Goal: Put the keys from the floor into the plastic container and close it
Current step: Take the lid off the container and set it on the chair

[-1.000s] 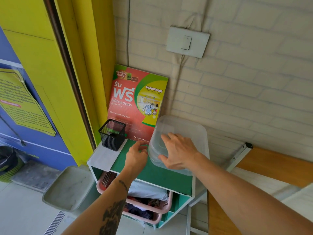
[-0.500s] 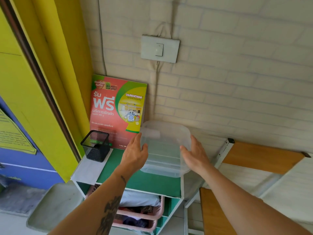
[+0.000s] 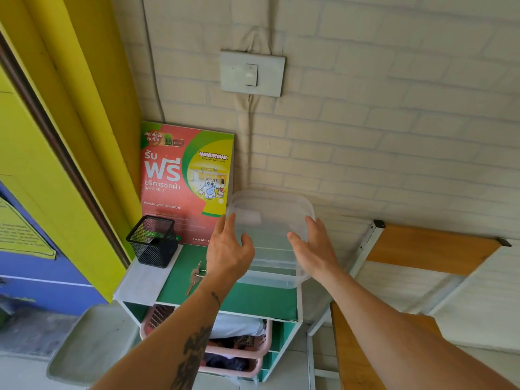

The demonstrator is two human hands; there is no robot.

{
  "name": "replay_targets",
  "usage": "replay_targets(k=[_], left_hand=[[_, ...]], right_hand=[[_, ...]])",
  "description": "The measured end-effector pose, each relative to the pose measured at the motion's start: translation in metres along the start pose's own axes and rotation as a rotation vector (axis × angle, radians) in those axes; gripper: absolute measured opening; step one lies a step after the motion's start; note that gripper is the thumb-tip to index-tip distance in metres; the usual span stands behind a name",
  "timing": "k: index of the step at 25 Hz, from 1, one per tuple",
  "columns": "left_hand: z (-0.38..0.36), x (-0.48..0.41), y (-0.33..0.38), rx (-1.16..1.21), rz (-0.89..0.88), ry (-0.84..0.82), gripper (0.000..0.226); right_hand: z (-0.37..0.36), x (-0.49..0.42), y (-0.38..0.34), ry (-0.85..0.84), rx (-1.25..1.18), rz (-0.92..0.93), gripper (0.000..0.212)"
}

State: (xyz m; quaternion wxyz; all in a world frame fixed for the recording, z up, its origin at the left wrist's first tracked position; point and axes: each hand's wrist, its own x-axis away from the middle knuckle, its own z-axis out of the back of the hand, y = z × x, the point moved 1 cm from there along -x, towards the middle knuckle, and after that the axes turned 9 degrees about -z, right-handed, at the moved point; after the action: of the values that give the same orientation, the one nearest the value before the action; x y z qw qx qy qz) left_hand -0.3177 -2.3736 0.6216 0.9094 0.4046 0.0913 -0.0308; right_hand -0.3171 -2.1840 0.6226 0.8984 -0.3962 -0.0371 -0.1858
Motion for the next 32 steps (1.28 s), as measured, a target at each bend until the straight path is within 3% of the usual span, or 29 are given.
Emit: replay_targets(k=[8,17,23,27,32], left_hand=[[-0.025,0.014,0.049,-0.034,-0.153,0.082,0.06],[-0.113,0.076,0.153,-0.071,-0.247,-0.054,0.063],[-0.194,0.13,0.205,-0.15,-0.22,-0.153,0.062],[-0.237,0.151,0.209,-0.222,-0.197,-0.287,0.059],[-0.294,0.168,0.182,-0.248,-0.139,-0.594,0.057]], right_hand=[[0.047,0.024,0.03,0.189,-0.018,0.047,0.066],[0.139,0.05,0.149,0.284,-0.048,0.032,0.064],[0.191,0.066,0.245,0.245,0.019,-0.044,0.066],[0.199,0.07,0.297,0.181,0.067,-0.139,0.064],[0.173,0.064,0.37,0.067,0.119,-0.263,0.067]])
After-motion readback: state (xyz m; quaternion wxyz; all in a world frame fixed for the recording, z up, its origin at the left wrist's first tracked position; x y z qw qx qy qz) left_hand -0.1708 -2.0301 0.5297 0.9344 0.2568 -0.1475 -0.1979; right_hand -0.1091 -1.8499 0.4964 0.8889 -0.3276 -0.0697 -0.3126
